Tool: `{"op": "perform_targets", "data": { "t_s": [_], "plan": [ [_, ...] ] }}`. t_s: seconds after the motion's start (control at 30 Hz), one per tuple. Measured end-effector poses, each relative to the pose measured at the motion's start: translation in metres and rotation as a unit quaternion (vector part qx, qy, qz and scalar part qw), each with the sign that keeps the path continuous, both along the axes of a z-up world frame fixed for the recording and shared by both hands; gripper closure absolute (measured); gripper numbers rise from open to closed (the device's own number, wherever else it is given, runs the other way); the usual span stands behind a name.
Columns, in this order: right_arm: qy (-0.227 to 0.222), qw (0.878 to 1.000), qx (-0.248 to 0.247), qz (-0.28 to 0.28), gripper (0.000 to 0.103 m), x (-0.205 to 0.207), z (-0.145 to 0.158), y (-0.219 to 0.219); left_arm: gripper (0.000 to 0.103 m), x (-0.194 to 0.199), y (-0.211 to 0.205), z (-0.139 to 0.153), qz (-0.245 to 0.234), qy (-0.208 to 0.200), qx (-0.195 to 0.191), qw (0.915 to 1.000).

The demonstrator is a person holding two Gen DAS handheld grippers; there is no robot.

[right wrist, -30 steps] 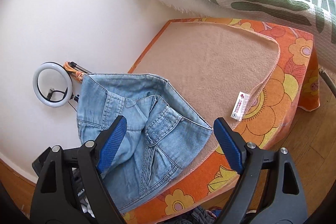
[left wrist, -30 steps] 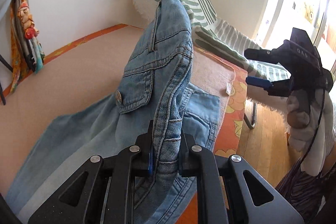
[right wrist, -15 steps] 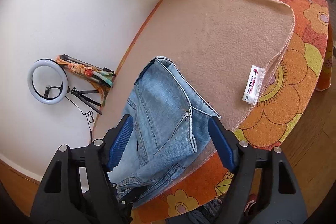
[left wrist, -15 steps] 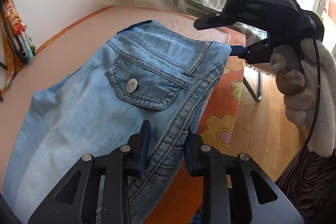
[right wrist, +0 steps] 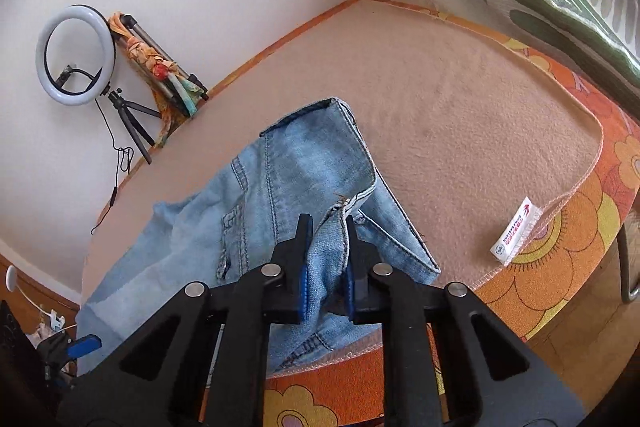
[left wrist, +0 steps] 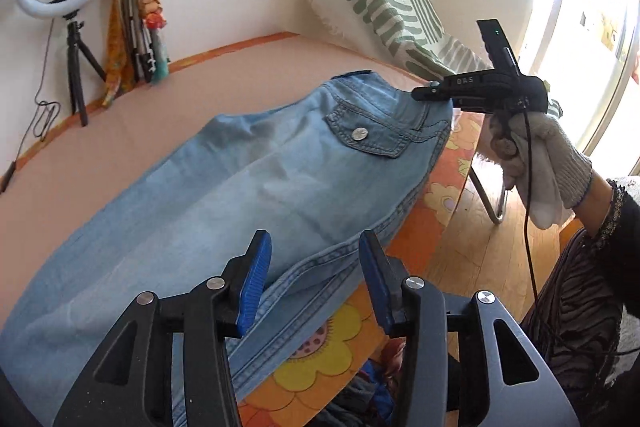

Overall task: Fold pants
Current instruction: 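Open the left tool, then the right tool, releasing the waistband, then close the right tool on the jeans side edge and tug it straight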

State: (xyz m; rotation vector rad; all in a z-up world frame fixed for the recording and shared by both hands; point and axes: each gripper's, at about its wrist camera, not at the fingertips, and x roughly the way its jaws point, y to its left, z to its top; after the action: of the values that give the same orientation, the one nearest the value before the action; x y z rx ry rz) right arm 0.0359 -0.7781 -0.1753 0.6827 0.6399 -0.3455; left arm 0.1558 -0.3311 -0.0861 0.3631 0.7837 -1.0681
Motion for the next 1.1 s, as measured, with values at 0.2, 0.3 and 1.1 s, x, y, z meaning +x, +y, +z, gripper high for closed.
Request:
{"op": "perform_targets", "data": {
  "t_s": [0.2, 0.3, 1.1],
  "plan": [
    [0.072, 0.996, -0.039, -0.018, 0.062, -0.004, 0.003, -0.004, 0.059, 0.040, 0.068, 0.004, 0.099, 0.016, -0.025, 0.9947],
    [0.080, 0.993, -0.076, -0.034, 0.060, -0.011, 0.014, 0.000, 0.059, 0.047, 0.102, 0.007, 0.132, 0.014, -0.037, 0.9905],
    [0.096, 0.952, -0.099, 0.272, 0.024, 0.233, -0.001, 0.127, 0.059, 0.037, 0.153, -0.024, 0.133, 0.087, -0.019, 0.9871]
  ]
}}
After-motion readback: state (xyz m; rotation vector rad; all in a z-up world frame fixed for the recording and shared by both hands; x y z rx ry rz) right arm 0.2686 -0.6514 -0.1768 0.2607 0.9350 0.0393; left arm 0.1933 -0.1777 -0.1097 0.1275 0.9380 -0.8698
